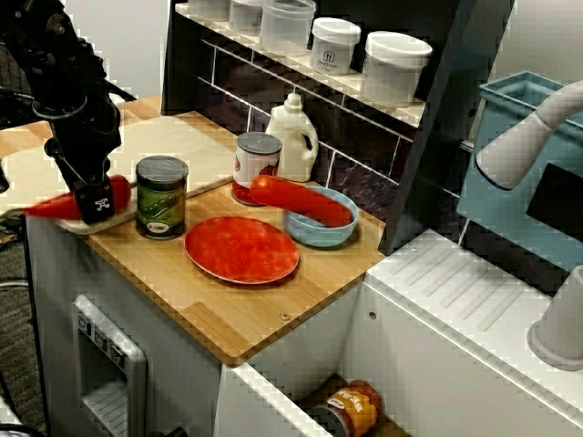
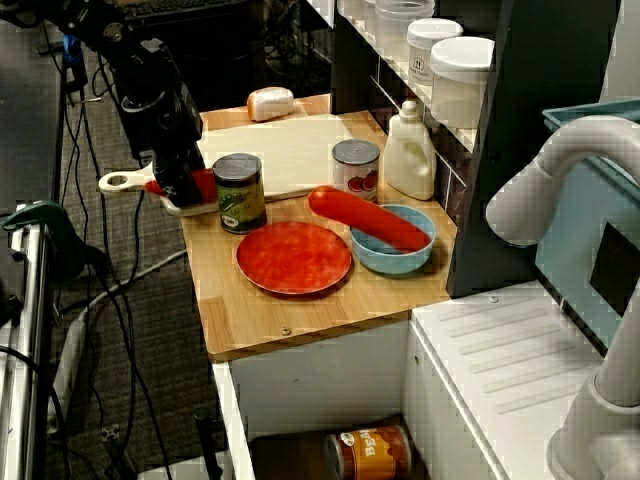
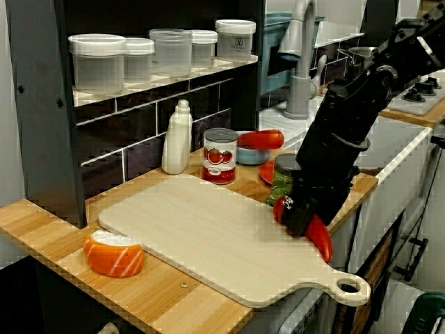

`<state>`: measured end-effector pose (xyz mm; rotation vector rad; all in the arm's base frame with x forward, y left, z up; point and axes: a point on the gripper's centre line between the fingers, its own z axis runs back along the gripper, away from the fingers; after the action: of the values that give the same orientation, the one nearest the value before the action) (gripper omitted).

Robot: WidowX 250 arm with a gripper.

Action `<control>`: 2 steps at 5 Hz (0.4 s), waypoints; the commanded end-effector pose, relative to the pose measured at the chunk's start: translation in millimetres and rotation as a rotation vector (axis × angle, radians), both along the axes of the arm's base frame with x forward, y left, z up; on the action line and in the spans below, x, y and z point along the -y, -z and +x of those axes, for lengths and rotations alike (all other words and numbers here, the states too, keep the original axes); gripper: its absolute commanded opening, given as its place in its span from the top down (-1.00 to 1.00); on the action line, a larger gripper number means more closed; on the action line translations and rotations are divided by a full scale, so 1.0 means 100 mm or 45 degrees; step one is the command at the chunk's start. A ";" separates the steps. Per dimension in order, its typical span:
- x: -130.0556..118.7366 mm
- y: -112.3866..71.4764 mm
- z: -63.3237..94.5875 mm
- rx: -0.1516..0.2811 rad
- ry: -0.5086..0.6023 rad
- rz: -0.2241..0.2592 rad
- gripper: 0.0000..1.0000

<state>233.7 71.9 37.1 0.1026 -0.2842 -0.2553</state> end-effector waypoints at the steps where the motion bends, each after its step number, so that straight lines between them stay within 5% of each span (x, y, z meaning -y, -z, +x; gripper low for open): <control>1: -0.15 -0.17 0.09 0.056 0.007 0.012 1.00; 2: -0.21 -0.27 0.25 0.000 -0.033 -0.019 1.00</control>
<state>251.1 88.3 55.1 0.0739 -0.2603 -0.2282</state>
